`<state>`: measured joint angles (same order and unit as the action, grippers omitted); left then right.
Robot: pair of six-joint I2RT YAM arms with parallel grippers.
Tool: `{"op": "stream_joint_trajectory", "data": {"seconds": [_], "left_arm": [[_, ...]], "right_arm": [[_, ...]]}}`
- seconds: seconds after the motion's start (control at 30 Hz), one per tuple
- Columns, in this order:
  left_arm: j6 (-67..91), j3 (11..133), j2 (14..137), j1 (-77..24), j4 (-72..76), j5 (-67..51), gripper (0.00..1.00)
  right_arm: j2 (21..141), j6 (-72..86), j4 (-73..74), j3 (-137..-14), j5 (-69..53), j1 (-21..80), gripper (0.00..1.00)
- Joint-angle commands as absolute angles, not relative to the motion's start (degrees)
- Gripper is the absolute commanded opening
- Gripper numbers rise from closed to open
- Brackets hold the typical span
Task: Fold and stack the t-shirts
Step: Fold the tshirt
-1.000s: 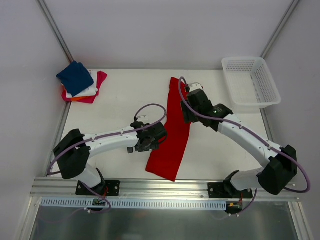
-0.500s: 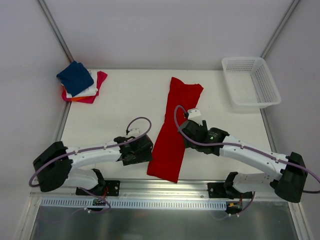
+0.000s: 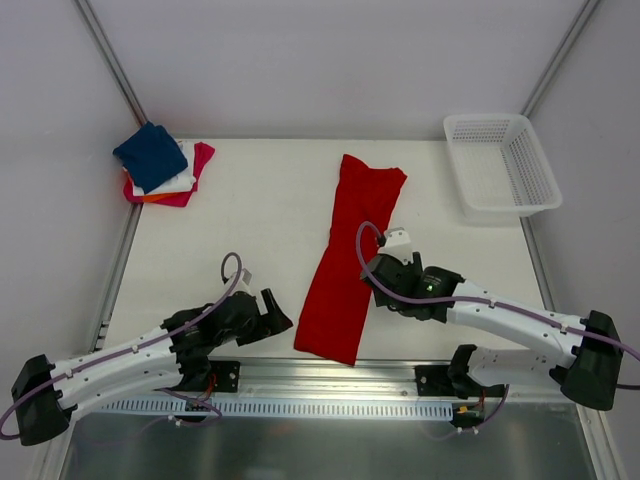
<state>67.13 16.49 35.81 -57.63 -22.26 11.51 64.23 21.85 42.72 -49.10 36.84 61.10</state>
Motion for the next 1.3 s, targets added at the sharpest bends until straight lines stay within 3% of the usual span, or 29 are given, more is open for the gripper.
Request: {"op": "stream_joint_trajectory", "data": {"seconds": [0.0,0.27,0.53,0.67,0.93,1.27], "left_arm": [[69.26,12.49,34.80,-57.13,-18.03,8.79,0.84],[67.94,12.04,48.33,-56.95,-4.94,4.57,0.77],[68.47,11.78,60.20,-56.51,6.06,-1.58,0.48],[68.99,10.81,59.94,-56.60,6.68,-2.37,0.25],[70.93,9.84,62.04,-58.09,9.49,-2.20,0.13],[70.14,17.48,80.39,-60.47,21.44,-6.76,0.04]], "right_arm": [[63.10,24.87,45.00,-48.34,38.41,62.49,0.63],[61.62,26.80,47.46,-48.69,39.55,63.98,0.63],[58.97,36.03,47.99,-43.69,38.76,69.60,0.59],[60.47,38.14,49.22,-43.07,39.20,70.84,0.59],[61.34,46.31,47.11,-40.87,37.27,77.51,0.60],[71.37,56.68,55.63,-47.29,41.66,85.25,0.61]]}}
